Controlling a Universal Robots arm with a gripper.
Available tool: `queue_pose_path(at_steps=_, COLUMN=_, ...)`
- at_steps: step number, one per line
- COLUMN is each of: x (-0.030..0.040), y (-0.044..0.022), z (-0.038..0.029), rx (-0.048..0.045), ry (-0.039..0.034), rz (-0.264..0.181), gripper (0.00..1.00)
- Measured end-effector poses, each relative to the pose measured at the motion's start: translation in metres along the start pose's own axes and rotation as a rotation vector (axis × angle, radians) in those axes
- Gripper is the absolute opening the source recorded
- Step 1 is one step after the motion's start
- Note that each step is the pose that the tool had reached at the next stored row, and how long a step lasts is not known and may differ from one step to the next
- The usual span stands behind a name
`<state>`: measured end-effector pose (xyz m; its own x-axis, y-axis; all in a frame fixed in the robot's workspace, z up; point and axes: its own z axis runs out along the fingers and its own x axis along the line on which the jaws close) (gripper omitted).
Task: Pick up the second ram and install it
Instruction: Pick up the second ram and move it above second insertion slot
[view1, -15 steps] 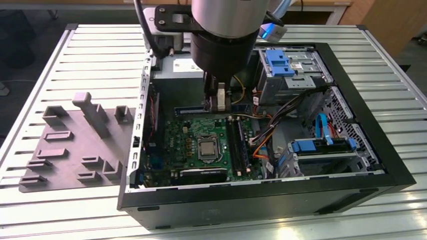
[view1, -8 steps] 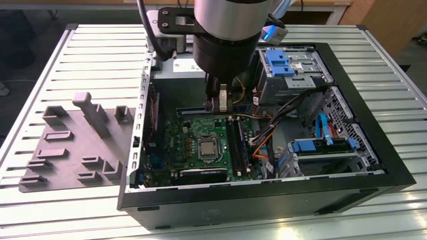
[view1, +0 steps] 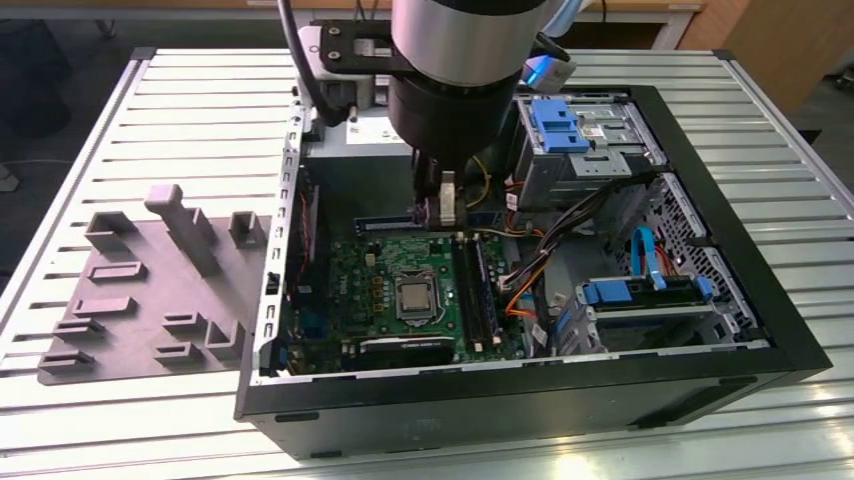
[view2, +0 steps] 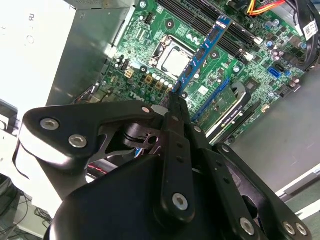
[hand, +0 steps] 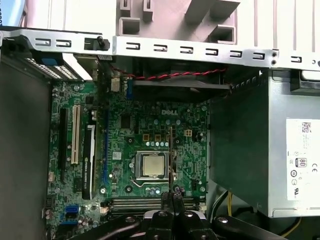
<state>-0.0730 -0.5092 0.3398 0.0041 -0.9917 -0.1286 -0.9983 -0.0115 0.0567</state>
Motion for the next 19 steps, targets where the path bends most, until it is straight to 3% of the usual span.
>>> queue_pose_path(at_steps=19, x=-0.0026, y=-0.0048, z=0.0129, rx=0.0000, ry=0.0002, rz=0.000, gripper=0.11)
